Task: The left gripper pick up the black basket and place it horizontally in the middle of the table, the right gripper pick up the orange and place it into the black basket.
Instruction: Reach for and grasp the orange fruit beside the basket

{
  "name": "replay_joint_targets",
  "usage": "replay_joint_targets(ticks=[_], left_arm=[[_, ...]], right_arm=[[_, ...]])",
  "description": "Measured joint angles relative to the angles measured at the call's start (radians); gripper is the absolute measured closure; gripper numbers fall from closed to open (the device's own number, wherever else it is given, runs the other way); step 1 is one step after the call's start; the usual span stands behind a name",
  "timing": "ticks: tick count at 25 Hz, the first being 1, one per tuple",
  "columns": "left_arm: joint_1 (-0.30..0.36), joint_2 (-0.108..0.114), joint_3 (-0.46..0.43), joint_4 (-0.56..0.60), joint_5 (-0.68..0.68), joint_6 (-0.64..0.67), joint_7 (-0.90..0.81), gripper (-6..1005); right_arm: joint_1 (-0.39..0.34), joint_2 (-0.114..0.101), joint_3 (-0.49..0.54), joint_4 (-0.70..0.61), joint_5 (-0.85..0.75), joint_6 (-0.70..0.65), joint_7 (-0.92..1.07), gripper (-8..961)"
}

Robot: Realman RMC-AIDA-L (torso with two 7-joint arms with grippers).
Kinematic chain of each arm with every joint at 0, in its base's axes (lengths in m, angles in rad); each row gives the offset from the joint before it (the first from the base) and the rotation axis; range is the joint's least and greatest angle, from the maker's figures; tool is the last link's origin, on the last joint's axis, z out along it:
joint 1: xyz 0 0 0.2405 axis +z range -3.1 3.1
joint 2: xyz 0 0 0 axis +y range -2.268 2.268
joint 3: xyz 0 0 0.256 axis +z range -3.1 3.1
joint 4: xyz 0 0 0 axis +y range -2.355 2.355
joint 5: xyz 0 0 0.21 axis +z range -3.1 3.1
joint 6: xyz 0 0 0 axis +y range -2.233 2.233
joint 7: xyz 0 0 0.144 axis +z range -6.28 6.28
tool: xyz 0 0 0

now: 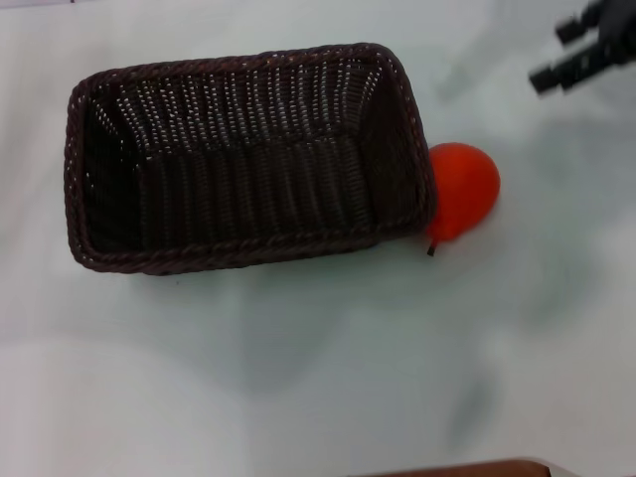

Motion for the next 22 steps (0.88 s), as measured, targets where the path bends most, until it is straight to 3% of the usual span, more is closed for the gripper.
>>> replay_joint_targets(ticks=[4, 10, 19, 22], left_arm=[[-0.003, 0.000, 0.001, 0.014, -0.003, -0.002, -0.004, 98], [-0.006, -0.001, 0.002, 0.034, -0.012, -0.017, -0.005, 98], [-0.026, 0.000, 0.001, 0.052, -0.015, -0.034, -0.031, 97], [-0.028, 0.001, 0.001, 0.052, -0.015, -0.035, -0.031, 97]], right_arm=[[0.051, 0.038, -0.022, -0.046, -0.127, 0.017, 0.008, 54], [0.077, 0.088, -0.081, -0.099, -0.161, 0.009, -0.006, 55], [0.119, 0.117, -0.156, -0.221, -0.166, -0.119, -0.023, 56], [0.130, 0.136, -0.155, -0.263, -0.163, -0.171, -0.053, 57]])
